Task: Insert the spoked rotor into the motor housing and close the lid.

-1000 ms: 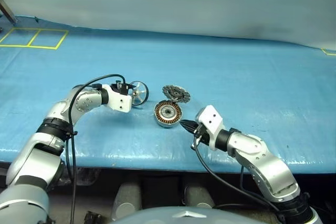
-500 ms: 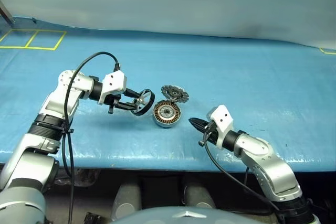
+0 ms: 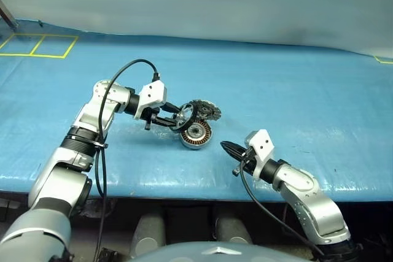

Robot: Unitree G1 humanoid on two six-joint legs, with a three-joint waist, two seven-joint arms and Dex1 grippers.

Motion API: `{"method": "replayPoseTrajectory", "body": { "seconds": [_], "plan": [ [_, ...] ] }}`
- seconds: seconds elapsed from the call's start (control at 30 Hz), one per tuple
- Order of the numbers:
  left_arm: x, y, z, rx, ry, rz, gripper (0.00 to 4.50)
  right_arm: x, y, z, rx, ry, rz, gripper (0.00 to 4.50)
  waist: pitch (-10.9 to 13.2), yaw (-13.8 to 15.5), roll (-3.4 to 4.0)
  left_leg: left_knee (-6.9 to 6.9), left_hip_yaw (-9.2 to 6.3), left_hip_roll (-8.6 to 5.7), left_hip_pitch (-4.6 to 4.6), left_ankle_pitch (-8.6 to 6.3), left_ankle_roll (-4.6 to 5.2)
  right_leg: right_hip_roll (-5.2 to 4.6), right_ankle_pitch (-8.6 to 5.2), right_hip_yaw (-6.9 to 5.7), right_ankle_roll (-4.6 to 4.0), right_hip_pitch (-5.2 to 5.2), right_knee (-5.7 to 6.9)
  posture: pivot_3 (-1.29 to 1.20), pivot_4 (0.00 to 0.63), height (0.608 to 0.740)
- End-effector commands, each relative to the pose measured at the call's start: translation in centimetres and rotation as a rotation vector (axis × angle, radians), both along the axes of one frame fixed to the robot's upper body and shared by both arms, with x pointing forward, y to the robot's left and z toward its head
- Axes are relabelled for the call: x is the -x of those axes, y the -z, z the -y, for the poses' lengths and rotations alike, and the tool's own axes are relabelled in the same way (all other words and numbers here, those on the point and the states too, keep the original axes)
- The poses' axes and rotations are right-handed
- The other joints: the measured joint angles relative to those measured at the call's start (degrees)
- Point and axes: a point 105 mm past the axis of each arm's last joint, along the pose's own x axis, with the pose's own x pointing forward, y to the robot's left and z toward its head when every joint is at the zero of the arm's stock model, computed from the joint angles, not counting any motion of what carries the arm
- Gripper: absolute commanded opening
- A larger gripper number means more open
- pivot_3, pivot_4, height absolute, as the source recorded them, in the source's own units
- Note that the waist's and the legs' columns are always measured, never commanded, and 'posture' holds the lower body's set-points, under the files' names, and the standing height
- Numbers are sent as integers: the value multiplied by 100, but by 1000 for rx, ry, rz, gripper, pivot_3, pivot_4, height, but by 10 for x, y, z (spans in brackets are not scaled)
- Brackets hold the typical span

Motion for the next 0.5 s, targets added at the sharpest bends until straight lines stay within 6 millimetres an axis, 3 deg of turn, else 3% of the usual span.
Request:
{"method": "replayPoseTrajectory", "body": {
  "seconds": [0.03,0.23,0.5],
  "plan": [
    [-3,-9,6,-5,39,38,1554,-1,-11,3,-87,1,74,0,0,4,0,0,0,0,0,0,0,0,0,0,0,0,0,0,150,740],
    [-2,-7,13,-4,63,27,1554,9,6,2,-191,-39,7,0,0,8,0,1,0,-1,-1,0,0,-1,0,1,0,1,-1,0,150,740],
    [-7,-6,22,-1,65,40,1554,15,22,2,-190,-39,-20,0,0,4,1,1,0,0,0,0,0,-1,0,1,-1,0,0,0,150,740]
  ]
}}
